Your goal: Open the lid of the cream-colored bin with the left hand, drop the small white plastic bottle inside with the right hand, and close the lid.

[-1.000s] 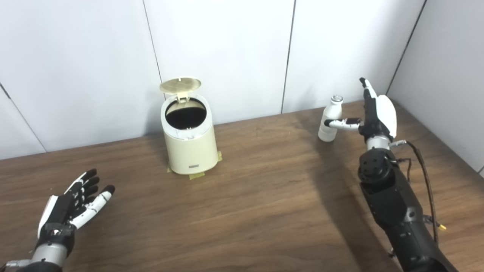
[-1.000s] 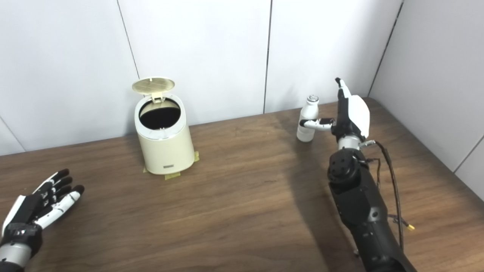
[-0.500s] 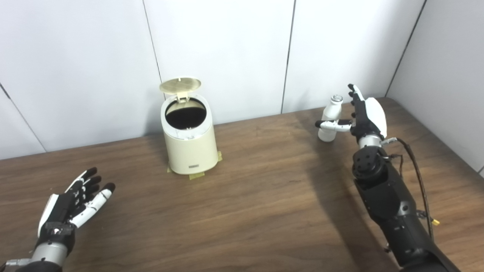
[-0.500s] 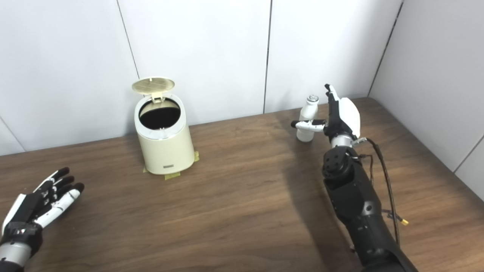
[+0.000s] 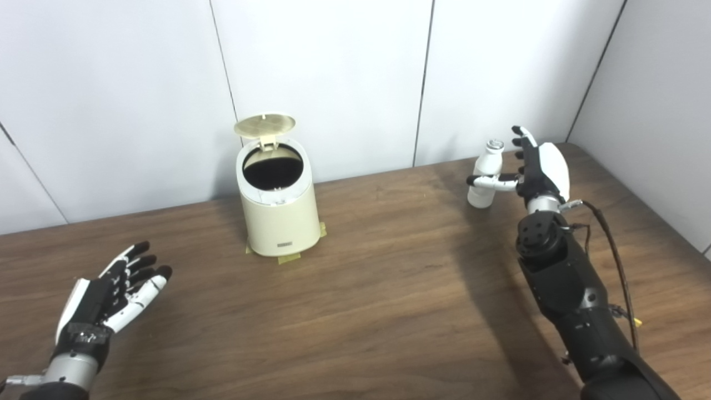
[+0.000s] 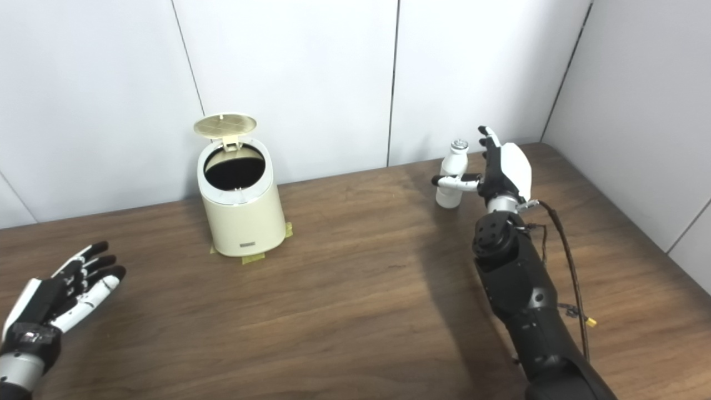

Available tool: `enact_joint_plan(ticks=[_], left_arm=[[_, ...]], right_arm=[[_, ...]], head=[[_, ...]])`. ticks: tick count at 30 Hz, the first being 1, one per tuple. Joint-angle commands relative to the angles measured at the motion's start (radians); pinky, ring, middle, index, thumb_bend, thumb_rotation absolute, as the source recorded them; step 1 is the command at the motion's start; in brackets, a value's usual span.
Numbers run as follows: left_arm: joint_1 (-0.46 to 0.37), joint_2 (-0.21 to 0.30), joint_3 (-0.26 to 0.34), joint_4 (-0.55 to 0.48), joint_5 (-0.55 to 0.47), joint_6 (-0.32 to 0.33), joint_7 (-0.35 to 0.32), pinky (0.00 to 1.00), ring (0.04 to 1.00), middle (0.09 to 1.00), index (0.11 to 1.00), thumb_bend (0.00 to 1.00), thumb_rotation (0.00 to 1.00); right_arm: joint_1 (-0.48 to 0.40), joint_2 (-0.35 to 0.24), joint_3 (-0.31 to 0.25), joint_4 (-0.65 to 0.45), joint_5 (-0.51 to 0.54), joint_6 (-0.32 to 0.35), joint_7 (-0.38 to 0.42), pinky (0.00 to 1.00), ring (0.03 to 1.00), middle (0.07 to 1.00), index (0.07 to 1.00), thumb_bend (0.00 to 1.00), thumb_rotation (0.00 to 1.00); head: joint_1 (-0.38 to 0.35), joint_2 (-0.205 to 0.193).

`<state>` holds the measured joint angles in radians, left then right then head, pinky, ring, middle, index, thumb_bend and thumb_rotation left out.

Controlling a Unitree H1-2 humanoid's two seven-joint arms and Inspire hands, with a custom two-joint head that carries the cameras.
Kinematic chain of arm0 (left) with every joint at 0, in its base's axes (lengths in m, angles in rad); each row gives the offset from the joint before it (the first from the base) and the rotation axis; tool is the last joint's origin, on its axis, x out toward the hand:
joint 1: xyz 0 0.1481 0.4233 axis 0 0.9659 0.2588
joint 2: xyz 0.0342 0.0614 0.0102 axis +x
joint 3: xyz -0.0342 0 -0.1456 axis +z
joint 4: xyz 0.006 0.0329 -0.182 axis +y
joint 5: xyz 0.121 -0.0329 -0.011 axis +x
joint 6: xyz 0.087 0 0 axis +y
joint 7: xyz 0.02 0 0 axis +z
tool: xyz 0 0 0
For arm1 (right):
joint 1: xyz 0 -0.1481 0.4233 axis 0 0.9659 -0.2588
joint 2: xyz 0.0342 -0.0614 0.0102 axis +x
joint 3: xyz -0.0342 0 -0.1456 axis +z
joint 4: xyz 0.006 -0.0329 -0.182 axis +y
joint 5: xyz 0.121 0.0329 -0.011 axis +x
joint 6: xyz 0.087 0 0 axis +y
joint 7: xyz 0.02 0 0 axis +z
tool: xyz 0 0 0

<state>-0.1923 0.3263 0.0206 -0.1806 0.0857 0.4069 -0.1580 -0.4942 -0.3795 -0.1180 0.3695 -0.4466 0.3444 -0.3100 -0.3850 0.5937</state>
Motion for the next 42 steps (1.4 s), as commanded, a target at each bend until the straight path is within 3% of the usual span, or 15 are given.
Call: enact_joint_plan(ticks=[1,9,21,29,37,41,42], left_arm=[[-0.036,0.02,0.001,-0.015,0.011,-0.044,0.002,0.8,0.854,0.87,0.94,0.59,0.46],[-0.035,0.017,-0.001,-0.014,0.022,-0.046,0.004,0.81,0.859,0.873,0.943,0.58,0.47],[-0.035,0.01,0.007,-0.017,0.009,-0.035,0.001,0.8,0.848,0.871,0.943,0.61,0.45],[-0.041,0.013,0.005,-0.021,0.009,-0.028,-0.003,0.78,0.836,0.862,0.938,0.6,0.44],[-0.043,0.013,0.003,-0.027,0.019,-0.014,0.0,0.81,0.843,0.859,0.937,0.62,0.45],[-0.042,0.013,0.004,-0.03,0.016,-0.011,-0.003,0.79,0.838,0.858,0.934,0.62,0.45],[-0.042,0.012,0.005,-0.03,0.015,-0.011,-0.004,0.78,0.835,0.858,0.935,0.62,0.44]], right_arm=[[-0.06,-0.022,-0.01,-0.005,0.003,-0.028,-0.032,0.67,0.802,0.863,0.889,0.88,0.21],[-0.064,-0.024,-0.009,0.012,0.013,-0.038,-0.036,0.71,0.817,0.859,0.885,0.88,0.19],[-0.052,-0.009,-0.002,0.043,0.055,-0.106,-0.044,0.62,0.746,0.789,0.823,0.88,0.15],[-0.045,-0.009,0.012,0.045,0.051,-0.09,-0.045,0.59,0.696,0.737,0.757,0.86,0.12],[-0.051,-0.01,0.007,0.108,0.08,-0.177,-0.061,0.54,0.609,0.66,0.665,0.86,0.06],[-0.05,-0.006,0.003,0.113,0.082,-0.19,-0.088,0.5,0.554,0.601,0.622,0.83,0.04],[-0.051,-0.003,-0.001,0.117,0.079,-0.19,-0.105,0.45,0.516,0.514,0.568,0.65,0.02]], head=[[-0.001,0.001],[-0.001,0.006],[0.006,0.012],[0.006,0.016],[0.013,0.017],[0.014,0.019],[0.014,0.019]])
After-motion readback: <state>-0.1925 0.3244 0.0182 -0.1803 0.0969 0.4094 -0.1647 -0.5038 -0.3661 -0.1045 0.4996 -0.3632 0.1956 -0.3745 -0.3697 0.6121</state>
